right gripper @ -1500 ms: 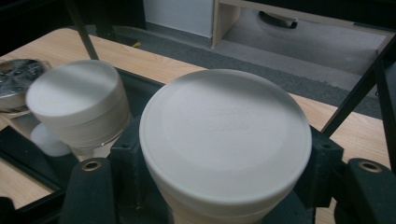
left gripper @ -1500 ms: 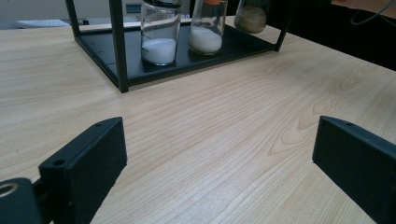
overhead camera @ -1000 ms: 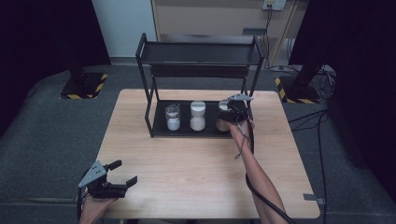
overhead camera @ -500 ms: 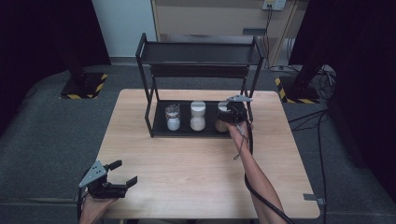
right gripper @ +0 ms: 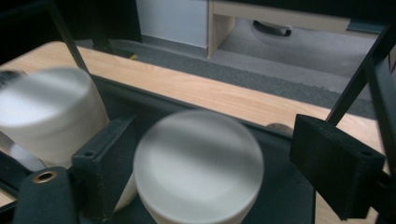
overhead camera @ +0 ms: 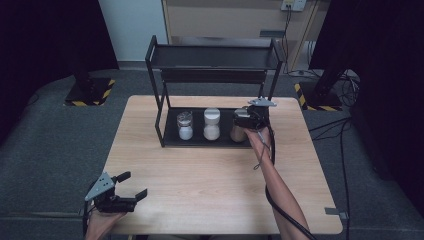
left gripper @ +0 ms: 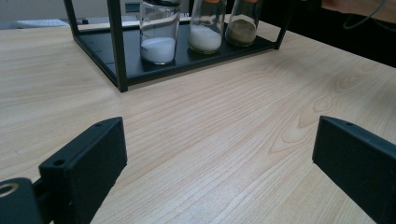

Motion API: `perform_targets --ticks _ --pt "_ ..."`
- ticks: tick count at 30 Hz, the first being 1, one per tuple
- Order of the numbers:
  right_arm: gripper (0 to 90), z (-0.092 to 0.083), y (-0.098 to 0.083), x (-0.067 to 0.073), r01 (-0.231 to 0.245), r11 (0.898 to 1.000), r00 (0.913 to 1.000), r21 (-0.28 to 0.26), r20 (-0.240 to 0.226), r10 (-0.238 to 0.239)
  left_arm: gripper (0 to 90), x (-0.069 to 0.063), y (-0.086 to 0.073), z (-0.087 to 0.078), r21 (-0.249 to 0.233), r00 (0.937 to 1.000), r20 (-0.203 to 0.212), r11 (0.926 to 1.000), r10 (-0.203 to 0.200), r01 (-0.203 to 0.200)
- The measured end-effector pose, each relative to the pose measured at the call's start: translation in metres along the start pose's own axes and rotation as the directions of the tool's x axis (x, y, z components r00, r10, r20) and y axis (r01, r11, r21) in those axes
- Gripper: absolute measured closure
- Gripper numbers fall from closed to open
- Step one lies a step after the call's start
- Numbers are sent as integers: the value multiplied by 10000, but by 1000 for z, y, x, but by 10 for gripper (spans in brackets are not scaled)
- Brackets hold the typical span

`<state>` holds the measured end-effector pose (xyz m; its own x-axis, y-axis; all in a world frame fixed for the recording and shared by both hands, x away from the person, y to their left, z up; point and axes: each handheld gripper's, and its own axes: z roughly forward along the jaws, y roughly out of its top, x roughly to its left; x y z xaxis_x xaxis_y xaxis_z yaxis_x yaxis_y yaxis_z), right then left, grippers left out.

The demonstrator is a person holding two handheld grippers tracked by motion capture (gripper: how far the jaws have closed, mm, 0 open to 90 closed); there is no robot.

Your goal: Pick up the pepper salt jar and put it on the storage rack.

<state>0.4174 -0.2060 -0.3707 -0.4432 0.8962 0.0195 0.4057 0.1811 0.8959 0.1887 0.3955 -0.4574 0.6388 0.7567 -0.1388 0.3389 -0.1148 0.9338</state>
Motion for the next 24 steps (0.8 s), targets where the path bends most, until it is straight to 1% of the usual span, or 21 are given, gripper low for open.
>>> perform_targets --ticks 2,6,8,11,14,17,21,24 --pt "143 -5 4 1 129 9999 9999 -116 -7 -129 19 0 0 0 0 10000 -2 10000 8 -8" --pt "140 -16 12 1 258 9993 9994 -288 -218 -265 19 0 0 0 13 10000 -9 10000 11 -11" --pt "140 -22 16 0 197 9992 9988 -336 -447 -212 19 0 0 0 3 10000 -5 10000 5 -5" --pt "139 -32 20 0 321 9983 9973 -480 -641 -352 19 0 0 0 17 10000 7 10000 -5 5" --pt "137 -44 24 0 339 9973 9950 -646 -914 -398 19 0 0 0 -4 10000 2 10000 -7 7" --pt "134 -57 27 -2 155 9962 9907 -853 -1331 -269 19 0 0 0 -23 10000 -7 10000 -15 15" --pt "133 -75 32 -1 357 9933 9815 -1101 -1831 -556 19 1 0 1 -58 10000 -30 10000 -73 72" --pt "134 -87 31 0 391 9919 9744 -1210 -2152 -647 19 0 0 1 -16 10000 -42 10000 -69 69"
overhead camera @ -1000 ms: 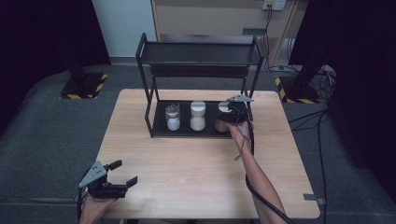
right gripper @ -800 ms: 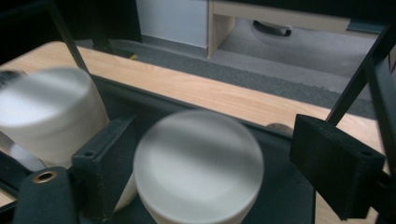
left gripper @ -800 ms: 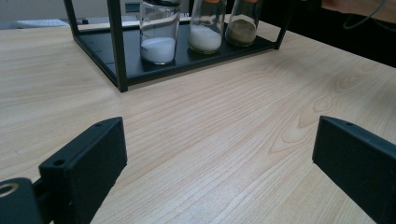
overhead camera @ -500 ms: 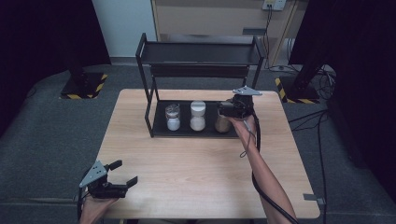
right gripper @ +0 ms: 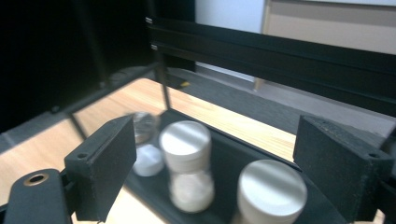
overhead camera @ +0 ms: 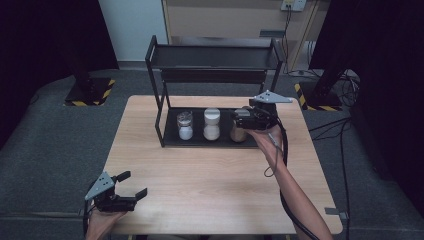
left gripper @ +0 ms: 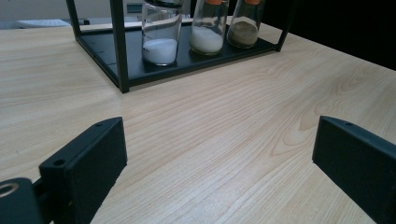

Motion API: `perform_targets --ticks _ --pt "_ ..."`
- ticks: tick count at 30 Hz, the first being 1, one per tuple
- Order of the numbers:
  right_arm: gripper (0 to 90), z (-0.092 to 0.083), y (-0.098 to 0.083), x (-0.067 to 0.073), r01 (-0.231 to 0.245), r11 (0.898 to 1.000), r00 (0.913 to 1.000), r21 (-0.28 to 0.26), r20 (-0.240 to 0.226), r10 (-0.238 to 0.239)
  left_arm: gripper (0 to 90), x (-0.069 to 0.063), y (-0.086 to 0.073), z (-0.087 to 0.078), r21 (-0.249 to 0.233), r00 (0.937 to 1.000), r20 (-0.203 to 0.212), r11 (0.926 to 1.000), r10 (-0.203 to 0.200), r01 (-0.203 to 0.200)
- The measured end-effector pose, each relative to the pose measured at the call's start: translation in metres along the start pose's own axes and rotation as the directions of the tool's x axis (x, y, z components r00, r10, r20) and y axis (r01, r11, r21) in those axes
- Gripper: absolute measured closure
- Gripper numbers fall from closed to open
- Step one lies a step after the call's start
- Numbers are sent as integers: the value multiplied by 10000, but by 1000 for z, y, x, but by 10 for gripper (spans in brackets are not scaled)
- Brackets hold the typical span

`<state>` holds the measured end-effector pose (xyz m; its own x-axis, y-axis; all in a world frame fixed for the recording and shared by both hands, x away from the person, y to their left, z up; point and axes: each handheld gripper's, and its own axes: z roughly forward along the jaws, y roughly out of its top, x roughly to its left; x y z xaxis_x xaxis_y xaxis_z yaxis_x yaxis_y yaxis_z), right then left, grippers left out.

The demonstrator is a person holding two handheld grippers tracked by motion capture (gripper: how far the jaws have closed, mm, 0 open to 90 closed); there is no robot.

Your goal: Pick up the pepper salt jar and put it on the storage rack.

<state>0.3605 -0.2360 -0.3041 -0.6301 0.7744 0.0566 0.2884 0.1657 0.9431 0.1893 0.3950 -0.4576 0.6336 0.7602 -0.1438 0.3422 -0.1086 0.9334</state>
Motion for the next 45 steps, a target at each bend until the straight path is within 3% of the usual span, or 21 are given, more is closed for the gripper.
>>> perform_targets --ticks 5,8,14,21,25,33,45 --pt "129 -14 -3 4 7 10000 9989 35 -470 -5 19 0 0 0 26 10000 22 10000 23 -24" --pt "127 -21 -6 1 -272 9996 9954 -38 -924 267 19 0 0 1 -8 10000 16 10000 15 -15" --pt "124 -36 -14 5 -168 9997 9930 -171 -1170 147 19 -1 1 0 56 9999 26 9999 137 -137" --pt "122 -60 -30 8 -131 9993 9949 -343 -1009 96 19 -1 0 -1 30 9999 55 9999 122 -123" --pt "122 -75 -37 11 131 9996 9979 -244 -633 -147 19 -1 0 -1 18 9999 59 9999 139 -139" --pt "121 -102 -54 13 207 9994 9996 -278 -186 -212 19 -2 0 -1 47 9999 45 9999 162 -162" --pt "118 -139 -98 17 28 9997 9996 -225 298 -21 19 -5 1 -4 37 9997 36 9997 232 -233"
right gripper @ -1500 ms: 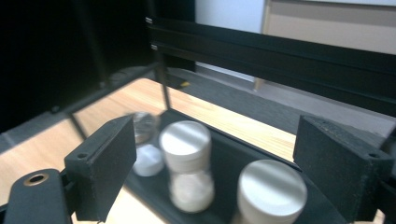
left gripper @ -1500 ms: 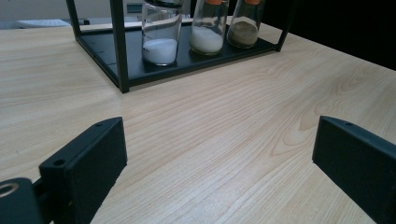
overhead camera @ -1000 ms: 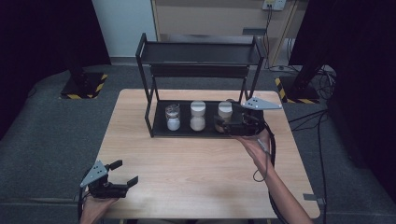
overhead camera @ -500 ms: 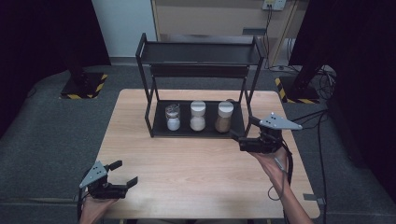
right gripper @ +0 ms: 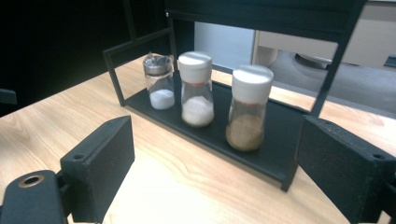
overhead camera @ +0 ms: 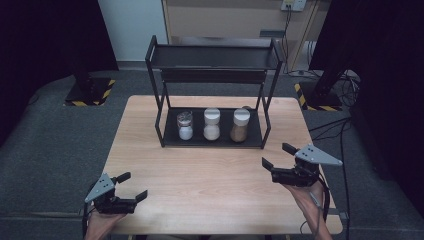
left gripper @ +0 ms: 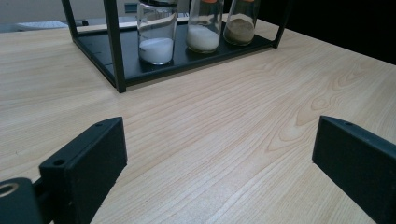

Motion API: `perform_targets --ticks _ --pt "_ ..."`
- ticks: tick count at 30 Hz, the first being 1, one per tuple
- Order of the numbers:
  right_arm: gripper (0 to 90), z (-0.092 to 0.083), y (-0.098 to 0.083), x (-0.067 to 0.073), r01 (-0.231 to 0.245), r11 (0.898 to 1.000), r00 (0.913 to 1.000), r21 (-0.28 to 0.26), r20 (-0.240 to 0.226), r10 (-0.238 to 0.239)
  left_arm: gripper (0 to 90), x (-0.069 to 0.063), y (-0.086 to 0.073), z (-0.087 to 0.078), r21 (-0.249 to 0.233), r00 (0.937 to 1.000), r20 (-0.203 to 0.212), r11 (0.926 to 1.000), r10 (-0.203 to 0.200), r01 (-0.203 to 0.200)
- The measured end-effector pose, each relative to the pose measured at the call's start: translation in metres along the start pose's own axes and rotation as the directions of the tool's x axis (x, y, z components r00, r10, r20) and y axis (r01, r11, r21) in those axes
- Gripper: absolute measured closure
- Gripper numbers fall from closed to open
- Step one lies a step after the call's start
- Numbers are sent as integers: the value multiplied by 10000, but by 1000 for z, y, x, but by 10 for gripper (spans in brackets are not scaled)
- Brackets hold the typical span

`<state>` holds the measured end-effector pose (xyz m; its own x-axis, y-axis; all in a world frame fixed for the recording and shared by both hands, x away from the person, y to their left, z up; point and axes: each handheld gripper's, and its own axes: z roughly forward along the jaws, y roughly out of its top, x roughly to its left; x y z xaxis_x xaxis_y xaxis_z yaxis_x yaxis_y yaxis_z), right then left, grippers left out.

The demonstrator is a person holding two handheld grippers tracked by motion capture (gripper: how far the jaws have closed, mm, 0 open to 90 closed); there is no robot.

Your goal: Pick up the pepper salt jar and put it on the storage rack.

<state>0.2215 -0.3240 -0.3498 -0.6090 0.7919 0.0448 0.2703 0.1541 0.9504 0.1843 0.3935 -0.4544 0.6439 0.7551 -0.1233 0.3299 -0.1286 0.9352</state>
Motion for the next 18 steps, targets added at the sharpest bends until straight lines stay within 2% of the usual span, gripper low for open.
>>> perform_targets --ticks 10,18 --pt "118 -16 -43 -2 -134 9993 9995 358 307 123 19 1 0 0 -4 10000 33 10000 -22 22" --pt "114 -20 -70 -3 -276 9991 9982 308 541 259 19 1 0 1 15 10000 42 10000 -20 20"
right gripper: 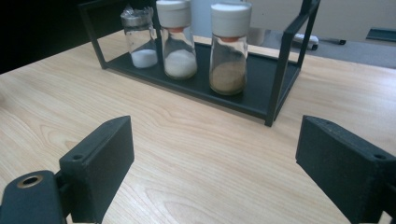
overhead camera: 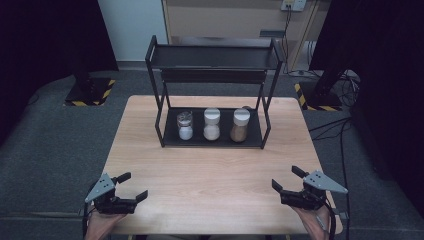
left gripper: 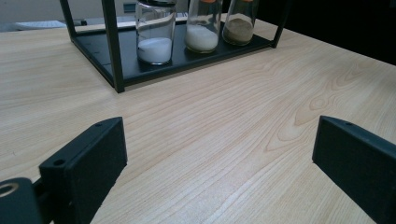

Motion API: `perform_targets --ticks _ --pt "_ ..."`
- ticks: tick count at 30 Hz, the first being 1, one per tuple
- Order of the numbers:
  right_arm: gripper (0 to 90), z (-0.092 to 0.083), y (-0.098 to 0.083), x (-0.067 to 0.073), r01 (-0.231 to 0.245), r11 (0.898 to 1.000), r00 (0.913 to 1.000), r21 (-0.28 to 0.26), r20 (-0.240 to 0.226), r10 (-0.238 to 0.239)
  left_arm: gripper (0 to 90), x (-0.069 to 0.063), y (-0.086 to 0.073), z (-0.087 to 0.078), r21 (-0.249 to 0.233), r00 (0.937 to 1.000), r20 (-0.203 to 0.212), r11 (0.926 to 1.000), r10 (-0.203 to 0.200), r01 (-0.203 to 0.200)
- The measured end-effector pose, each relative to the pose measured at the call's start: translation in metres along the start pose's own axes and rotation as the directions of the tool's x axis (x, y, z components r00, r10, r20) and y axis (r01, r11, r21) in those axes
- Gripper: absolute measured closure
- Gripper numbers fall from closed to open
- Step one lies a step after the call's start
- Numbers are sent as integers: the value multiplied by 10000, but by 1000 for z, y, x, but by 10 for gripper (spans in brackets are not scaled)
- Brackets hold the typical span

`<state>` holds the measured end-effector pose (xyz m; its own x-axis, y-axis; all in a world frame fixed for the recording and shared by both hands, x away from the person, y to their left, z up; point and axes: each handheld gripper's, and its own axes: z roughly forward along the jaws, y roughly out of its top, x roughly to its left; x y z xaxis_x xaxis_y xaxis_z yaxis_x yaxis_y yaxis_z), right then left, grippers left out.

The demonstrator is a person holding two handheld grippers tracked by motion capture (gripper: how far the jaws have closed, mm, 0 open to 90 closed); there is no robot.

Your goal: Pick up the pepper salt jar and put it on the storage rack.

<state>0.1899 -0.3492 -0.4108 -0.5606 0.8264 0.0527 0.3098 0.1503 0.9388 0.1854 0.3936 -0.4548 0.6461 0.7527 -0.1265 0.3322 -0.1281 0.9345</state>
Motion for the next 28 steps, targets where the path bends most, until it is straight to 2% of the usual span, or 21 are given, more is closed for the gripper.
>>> perform_targets --ticks 9,18,28 --pt "107 6 -12 2 122 9996 9999 251 55 -123 20 0 0 0 -6 10000 16 10000 18 -18" --pt "104 8 -18 -3 172 9997 9996 172 -244 -168 20 0 0 0 -53 9999 88 9999 108 -107" --pt "99 7 -20 -5 130 9998 9996 123 -243 -127 20 0 0 1 -79 9999 90 9999 113 -112"
